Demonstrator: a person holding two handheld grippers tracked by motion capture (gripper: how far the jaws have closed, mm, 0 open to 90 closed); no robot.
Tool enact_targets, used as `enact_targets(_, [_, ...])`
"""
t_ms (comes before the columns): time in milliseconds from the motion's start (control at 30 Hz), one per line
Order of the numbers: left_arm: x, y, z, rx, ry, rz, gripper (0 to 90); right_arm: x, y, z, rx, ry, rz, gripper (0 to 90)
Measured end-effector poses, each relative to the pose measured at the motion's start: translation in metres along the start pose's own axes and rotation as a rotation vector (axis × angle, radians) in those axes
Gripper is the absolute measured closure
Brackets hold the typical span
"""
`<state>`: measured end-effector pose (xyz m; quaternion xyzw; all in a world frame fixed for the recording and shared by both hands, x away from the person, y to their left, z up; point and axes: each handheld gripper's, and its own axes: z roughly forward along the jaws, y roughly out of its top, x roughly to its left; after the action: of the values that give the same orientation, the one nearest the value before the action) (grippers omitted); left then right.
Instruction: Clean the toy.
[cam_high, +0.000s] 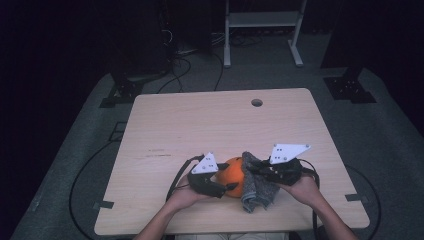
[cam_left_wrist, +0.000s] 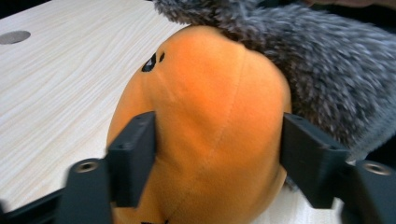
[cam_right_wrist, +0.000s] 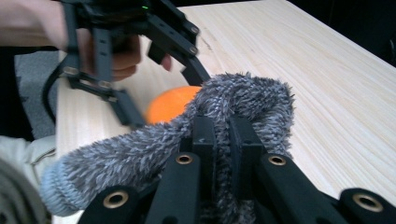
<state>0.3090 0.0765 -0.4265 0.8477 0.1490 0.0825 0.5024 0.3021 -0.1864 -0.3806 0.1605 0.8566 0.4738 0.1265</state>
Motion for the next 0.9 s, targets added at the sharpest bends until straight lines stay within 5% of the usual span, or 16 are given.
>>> enact_targets(267, [-0.018,0.004,0.005,0.049,0.011,0.121,41.0,0.024,0.022,0.018,0.052,0.067,-0.117,81.7])
enact_targets(500, [-0.012,-0.003,0.001,0.008,0.0,0.082,42.7,0.004,0.012,0.007,0.029,0.044,-0.038,82.0])
enact_targets(667, [-0.014,-0.003,0.003,-0.005,0.003,0.093,40.3,-0.007,-0.008,-0.006,-0.001,0.023,0.038,82.1])
enact_targets(833, [-0.011,-0.002,0.005,-0.013,0.001,0.038,26.4,-0.009,-0.027,-0.015,-0.035,0.013,0.098,82.2])
enact_targets(900, [-0.013,-0.001,0.007,-0.004,0.001,0.067,27.3,-0.007,-0.028,-0.017,-0.045,0.027,0.106,82.2])
